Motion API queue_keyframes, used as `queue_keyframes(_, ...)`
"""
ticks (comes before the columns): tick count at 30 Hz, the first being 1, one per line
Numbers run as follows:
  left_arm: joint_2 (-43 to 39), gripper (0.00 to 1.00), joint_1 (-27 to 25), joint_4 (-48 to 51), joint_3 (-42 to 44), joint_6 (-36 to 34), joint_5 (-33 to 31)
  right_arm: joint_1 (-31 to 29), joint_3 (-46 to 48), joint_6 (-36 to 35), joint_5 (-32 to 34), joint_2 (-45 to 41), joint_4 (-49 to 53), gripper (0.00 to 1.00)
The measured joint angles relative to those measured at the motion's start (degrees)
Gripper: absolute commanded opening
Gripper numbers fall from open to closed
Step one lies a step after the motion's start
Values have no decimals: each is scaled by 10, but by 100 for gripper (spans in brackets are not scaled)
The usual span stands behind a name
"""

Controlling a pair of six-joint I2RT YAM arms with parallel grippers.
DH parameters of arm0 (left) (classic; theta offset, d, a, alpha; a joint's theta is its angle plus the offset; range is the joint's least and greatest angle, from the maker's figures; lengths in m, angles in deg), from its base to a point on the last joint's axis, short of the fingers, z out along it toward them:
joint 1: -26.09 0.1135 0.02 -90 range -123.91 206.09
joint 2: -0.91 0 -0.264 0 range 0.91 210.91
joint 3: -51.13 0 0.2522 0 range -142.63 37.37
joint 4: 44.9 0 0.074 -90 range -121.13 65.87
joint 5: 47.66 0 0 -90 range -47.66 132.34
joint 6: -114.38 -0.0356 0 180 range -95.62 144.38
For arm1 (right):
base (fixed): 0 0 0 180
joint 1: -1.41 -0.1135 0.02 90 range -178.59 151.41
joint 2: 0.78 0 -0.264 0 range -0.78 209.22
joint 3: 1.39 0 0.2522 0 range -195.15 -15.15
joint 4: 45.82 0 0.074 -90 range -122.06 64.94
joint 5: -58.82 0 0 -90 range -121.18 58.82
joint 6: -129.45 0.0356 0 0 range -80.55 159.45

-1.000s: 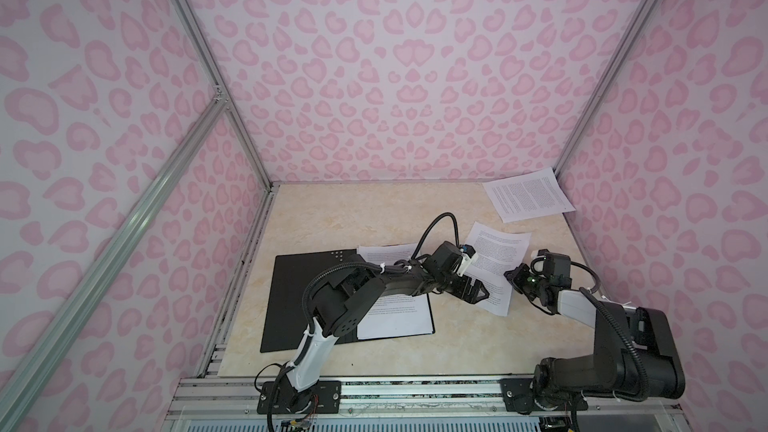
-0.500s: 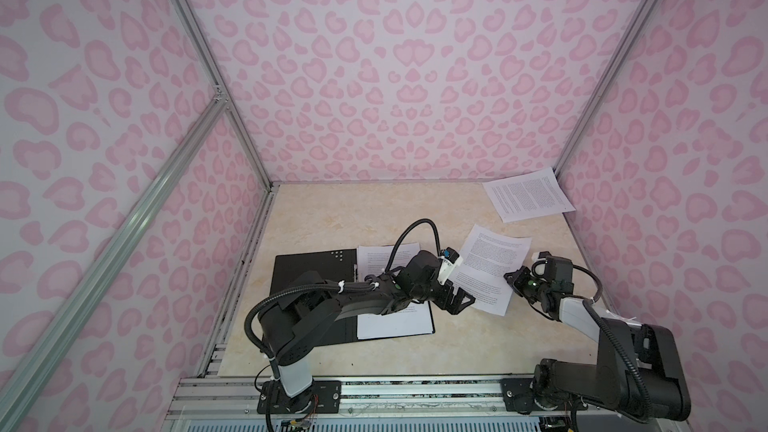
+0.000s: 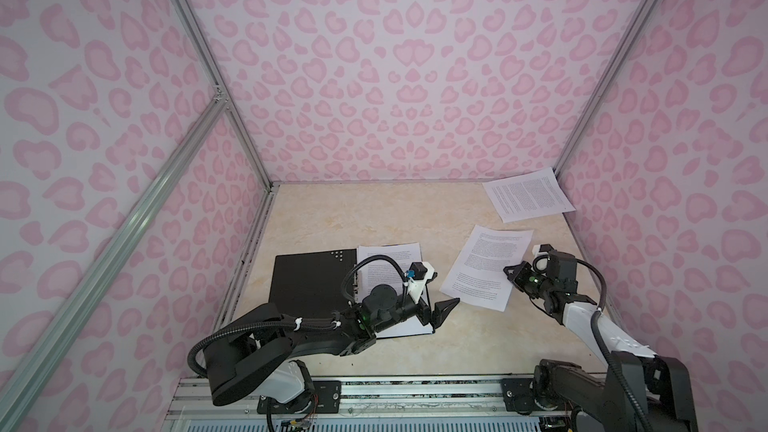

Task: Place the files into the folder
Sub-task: 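Withdraw the left gripper to the clip while the right gripper lifts the sheet, then carry the sheet onto the folder with the right gripper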

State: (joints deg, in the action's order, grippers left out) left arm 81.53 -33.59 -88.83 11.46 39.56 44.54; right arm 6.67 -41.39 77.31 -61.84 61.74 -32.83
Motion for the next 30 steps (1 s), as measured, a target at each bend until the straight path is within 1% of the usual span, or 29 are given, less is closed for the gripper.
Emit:
queue_keyframes(2, -29, 98, -2, -12, 15, -2, -36, -35, -35, -8, 18, -35, 33, 0)
queue_keyframes(4, -77, 98, -4, -10, 32, -2, -77, -80, -75, -14, 42, -64, 66, 0)
queue_keyframes(7, -177, 98, -6, -2, 68, 2, -155, -175, -127, -14, 78, -91, 94, 0)
queue_keyframes(8, -214, 98, -5, 15, 75, 3, -185, -209, -141, -14, 87, -92, 99, 0)
queue_keyframes(10, -292, 98, -3, 68, 77, 14, -240, -277, -169, -6, 111, -83, 108, 0)
queue_keyframes(12, -370, 98, 3, 143, 64, 20, -287, -342, -200, 6, 128, -57, 106, 0)
queue_keyframes(15, -467, 98, 8, 253, 52, 28, -344, -425, -243, 22, 133, -6, 93, 0)
queue_keyframes(17, -526, 97, 8, 311, 65, 28, -372, -464, -268, 31, 134, 18, 80, 0)
queue_keyframes(20, -608, 98, 8, 381, 110, 27, -417, -483, -267, 45, 131, 26, 33, 0)
queue_keyframes(23, -667, 98, 11, 429, 133, 26, -452, -471, -222, 67, 130, 25, -17, 0)
queue_keyframes(27, -689, 97, 13, 448, 131, 21, -472, -431, -138, 91, 132, 45, -70, 0)
queue_keyframes(30, -677, 98, 13, 460, 121, 17, -471, -427, -94, 95, 134, 96, -90, 0)
